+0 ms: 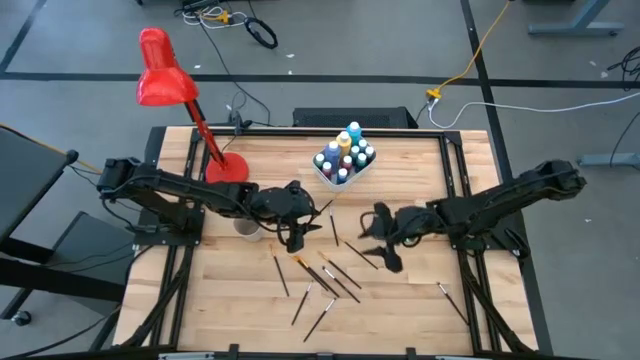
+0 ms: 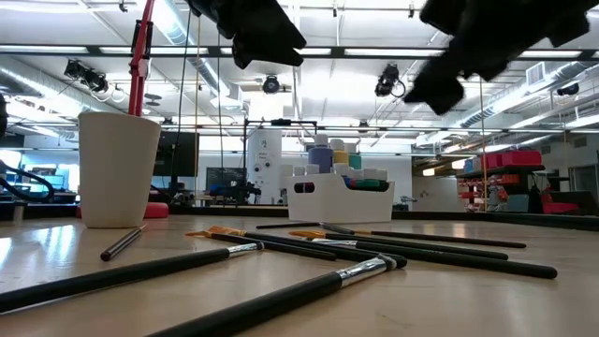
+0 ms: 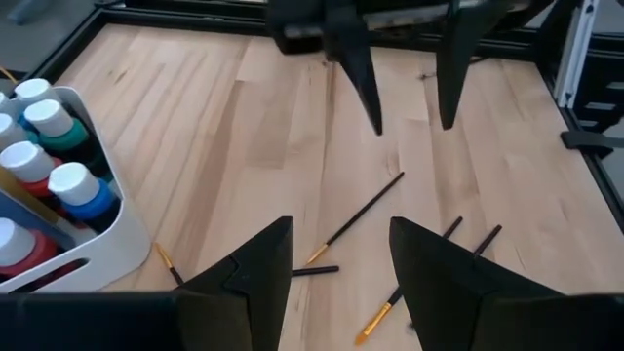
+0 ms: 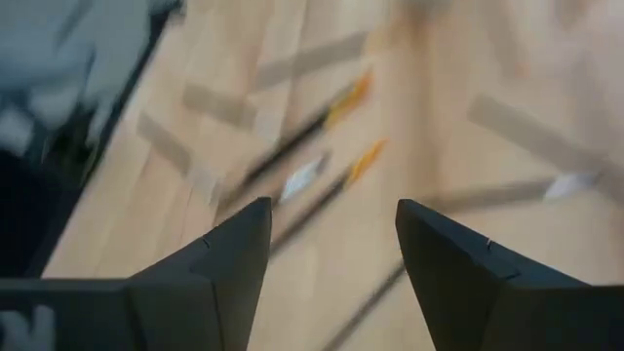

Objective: Pick & Place Paint Supplies
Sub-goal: Put the silver paint brush into the white cup

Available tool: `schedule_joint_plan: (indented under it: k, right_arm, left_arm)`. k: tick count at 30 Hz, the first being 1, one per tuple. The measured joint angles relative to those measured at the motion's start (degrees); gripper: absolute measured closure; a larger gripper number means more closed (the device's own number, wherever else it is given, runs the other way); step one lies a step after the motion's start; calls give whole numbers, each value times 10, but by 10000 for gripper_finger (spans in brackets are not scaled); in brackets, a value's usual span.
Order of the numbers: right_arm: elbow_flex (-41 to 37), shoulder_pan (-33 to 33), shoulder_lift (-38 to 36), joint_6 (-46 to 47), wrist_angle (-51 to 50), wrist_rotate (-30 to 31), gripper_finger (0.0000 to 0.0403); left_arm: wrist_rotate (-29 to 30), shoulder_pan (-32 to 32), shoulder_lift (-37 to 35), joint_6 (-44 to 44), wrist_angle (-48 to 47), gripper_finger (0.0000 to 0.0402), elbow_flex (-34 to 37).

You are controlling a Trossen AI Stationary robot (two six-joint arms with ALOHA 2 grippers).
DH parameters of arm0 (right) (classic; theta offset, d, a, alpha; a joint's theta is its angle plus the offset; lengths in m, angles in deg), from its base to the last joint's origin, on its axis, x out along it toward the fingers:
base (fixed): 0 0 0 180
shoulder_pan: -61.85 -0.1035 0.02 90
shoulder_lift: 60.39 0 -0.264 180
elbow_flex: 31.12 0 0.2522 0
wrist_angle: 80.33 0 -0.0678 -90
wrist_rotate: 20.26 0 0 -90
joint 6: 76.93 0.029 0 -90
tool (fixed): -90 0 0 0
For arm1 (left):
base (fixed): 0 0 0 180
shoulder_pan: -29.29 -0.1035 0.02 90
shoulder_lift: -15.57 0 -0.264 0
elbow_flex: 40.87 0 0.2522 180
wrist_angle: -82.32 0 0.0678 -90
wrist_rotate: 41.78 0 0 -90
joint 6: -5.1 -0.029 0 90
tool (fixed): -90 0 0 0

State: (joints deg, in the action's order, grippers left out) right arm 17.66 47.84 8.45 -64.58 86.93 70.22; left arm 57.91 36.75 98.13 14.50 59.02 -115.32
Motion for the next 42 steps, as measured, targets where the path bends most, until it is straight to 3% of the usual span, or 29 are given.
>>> schedule_joint_plan:
  k: [4, 9, 14, 18, 22, 32, 36, 42]
  right_arm:
    - [12, -40, 0, 51, -131, -13, 183]
    - [85, -80, 0, 230, -387, -4, 188]
    - [112, -127, 1, 475, -514, -107, 193]
    - [91, -187, 8, 638, -517, -186, 195]
    - [78, -239, 21, 734, -532, -210, 195]
    - [14, -265, 49, 766, -512, -196, 195]
    - [-16, -265, 51, 777, -468, -171, 195]
    - [-49, -269, 51, 783, -390, -190, 195]
  left_arm:
    - [2, 1, 0, -16, 0, 221, 0]
    - [46, 1, 0, -23, 0, 221, 0]
    - [84, 1, 0, -22, 0, 221, 0]
    - [92, 1, 0, -21, 0, 221, 0]
    - [92, 1, 0, -21, 0, 221, 0]
    - [92, 1, 0, -21, 0, 221, 0]
    - [92, 0, 0, -22, 0, 221, 0]
    - [92, 0, 0, -23, 0, 221, 0]
